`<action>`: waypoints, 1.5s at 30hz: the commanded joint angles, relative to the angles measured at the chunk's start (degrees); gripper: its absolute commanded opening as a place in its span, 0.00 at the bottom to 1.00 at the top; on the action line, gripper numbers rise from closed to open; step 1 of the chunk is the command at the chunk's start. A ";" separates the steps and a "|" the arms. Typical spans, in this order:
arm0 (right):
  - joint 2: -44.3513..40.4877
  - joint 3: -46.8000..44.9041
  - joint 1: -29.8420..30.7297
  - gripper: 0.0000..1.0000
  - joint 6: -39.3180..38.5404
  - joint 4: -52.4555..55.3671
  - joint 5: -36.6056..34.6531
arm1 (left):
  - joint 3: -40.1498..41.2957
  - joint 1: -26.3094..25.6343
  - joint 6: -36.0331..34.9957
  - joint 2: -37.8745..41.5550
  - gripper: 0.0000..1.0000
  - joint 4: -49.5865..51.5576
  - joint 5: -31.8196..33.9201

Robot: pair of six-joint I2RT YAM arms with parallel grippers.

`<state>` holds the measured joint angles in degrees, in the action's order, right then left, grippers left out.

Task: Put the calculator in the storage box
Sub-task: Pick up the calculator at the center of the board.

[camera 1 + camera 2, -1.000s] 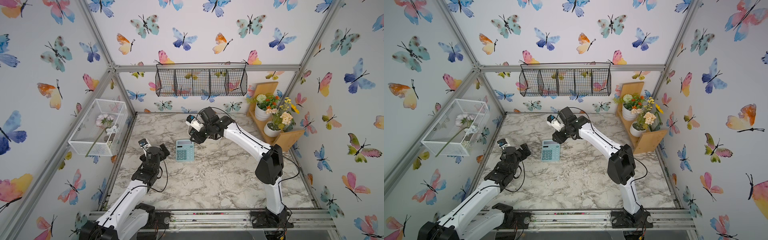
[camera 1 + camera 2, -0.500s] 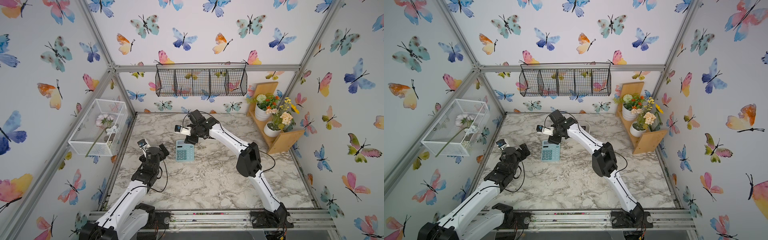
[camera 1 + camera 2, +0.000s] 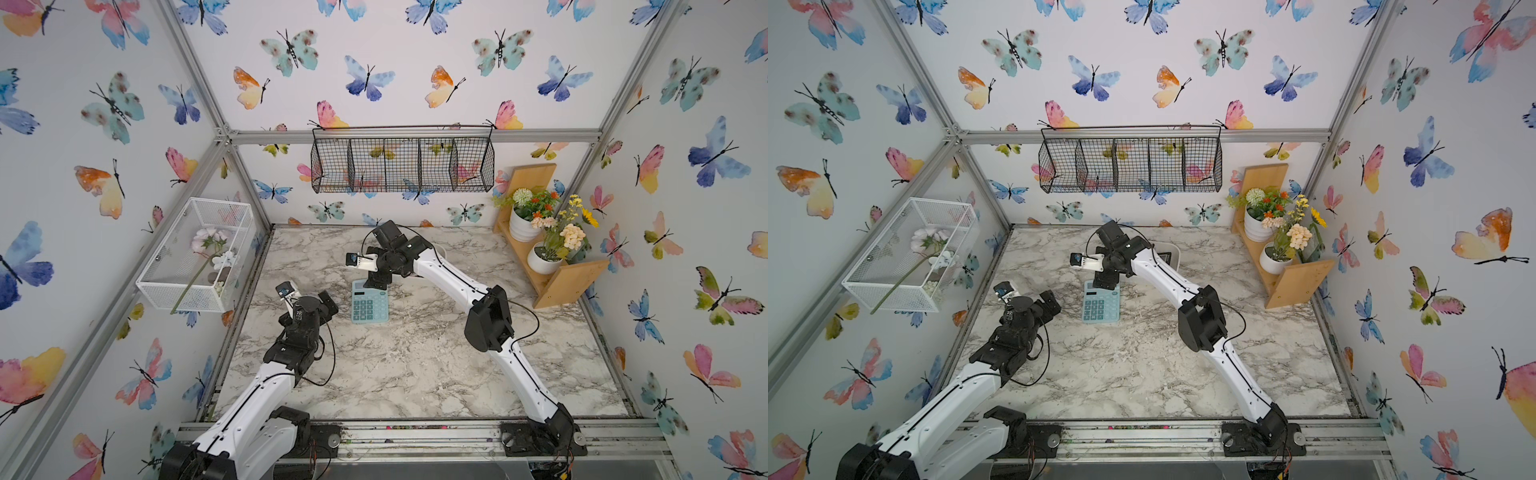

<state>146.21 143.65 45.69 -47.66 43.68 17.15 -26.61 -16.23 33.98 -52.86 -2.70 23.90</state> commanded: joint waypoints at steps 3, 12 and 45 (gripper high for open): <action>3.66 1.28 0.01 0.90 -0.55 -2.68 3.27 | 0.08 0.23 0.27 -0.10 0.99 -0.82 0.20; 6.60 2.33 -0.49 0.92 0.59 -5.64 4.11 | 0.17 0.22 0.17 -0.38 0.99 -0.95 0.30; 9.36 -3.26 -2.10 0.86 2.58 -1.59 11.19 | 0.66 0.23 0.39 -1.46 0.99 -1.95 -0.31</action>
<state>153.34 142.26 43.24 -44.80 38.24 28.08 -26.57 -16.23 34.00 -54.02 -3.86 23.90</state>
